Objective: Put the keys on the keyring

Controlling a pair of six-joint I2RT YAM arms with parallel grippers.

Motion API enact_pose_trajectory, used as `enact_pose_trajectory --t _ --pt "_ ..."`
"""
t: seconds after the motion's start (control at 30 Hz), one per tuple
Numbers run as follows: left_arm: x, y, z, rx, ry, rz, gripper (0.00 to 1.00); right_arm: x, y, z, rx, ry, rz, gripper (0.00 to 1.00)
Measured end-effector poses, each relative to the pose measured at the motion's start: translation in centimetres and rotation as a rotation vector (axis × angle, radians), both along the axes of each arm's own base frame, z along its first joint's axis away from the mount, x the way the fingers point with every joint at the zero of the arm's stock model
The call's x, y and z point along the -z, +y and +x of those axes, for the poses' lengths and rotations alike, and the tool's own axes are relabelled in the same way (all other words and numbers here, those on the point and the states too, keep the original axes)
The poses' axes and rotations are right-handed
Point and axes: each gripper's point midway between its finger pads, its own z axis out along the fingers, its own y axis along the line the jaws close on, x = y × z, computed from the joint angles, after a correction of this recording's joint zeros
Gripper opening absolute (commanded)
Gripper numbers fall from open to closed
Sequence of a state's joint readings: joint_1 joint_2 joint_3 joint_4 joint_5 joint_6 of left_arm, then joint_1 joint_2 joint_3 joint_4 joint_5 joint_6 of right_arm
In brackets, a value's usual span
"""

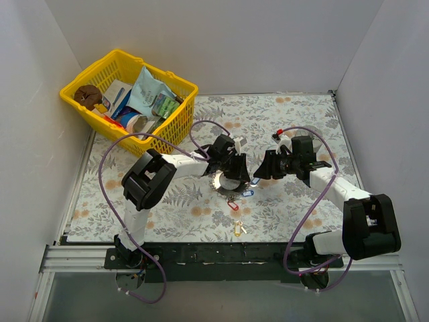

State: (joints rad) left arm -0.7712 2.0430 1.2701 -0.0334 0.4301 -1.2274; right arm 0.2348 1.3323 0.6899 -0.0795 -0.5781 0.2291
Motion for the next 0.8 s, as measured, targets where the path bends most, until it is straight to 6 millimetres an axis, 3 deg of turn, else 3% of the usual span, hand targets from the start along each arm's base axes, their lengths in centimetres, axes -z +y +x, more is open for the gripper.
enact_pose_trajectory --t 0.23,0.43,0.8 --pt "0.3 -0.1 -1.0 0.051 -0.001 -0.038 0.18 0.0 0.0 0.0 0.002 0.0 -0.002 0.5" --pt "0.3 -0.2 -1.3 0.071 -0.003 -0.052 0.41 0.0 0.0 0.0 0.001 -0.001 -0.001 0.5" --pt "-0.9 0.5 -0.8 0.051 -0.043 -0.026 0.43 0.2 -0.3 0.2 0.004 -0.014 -0.021 0.51"
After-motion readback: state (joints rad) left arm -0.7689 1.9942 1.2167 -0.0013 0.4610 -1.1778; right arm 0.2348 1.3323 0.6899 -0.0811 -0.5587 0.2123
